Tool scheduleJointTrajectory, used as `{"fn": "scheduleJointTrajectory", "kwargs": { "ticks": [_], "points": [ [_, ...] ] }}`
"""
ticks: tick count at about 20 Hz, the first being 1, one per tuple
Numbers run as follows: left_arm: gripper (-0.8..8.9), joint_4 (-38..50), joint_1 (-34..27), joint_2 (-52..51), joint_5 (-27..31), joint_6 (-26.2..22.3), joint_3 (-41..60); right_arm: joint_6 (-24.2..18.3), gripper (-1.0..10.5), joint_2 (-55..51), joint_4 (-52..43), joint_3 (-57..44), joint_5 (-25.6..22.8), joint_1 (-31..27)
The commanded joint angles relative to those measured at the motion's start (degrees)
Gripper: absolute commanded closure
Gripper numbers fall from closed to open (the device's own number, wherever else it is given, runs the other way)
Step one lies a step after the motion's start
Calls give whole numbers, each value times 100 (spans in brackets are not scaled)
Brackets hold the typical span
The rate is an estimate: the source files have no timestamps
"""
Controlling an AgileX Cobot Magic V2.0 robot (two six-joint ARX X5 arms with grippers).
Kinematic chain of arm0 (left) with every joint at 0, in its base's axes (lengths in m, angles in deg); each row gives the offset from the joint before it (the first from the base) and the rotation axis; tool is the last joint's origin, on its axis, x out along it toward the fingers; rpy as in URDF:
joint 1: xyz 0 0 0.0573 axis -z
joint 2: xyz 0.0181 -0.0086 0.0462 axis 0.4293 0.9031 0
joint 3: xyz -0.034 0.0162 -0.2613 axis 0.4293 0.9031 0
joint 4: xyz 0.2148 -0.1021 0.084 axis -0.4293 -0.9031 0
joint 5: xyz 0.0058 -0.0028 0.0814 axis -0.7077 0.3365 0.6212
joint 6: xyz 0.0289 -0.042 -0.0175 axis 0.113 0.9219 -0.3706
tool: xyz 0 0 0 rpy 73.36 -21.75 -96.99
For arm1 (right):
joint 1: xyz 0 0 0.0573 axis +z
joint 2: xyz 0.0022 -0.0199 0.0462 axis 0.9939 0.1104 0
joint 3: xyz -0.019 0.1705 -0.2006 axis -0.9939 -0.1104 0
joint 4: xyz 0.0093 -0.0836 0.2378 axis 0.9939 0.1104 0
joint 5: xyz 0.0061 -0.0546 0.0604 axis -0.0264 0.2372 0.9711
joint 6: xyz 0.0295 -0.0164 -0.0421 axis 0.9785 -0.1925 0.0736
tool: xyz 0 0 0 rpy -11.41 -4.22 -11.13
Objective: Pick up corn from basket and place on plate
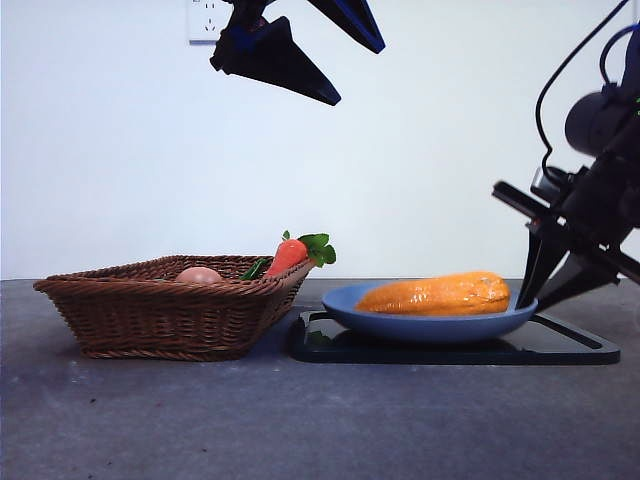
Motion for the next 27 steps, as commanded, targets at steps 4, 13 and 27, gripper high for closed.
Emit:
{"fn": "scheduleJointTrajectory", "kwargs": {
  "ticks": [4, 13, 27],
  "points": [
    [501, 31, 50, 46, -2, 28, -129, -258, 935, 210, -76, 111, 11, 20],
    [501, 26, 44, 46, 0, 28, -129, -616, 696, -404, 142, 114, -68, -87],
    [501, 20, 44, 46, 0, 28, -129, -1545, 697, -4035, 2632, -20, -459, 1088]
  ]
}}
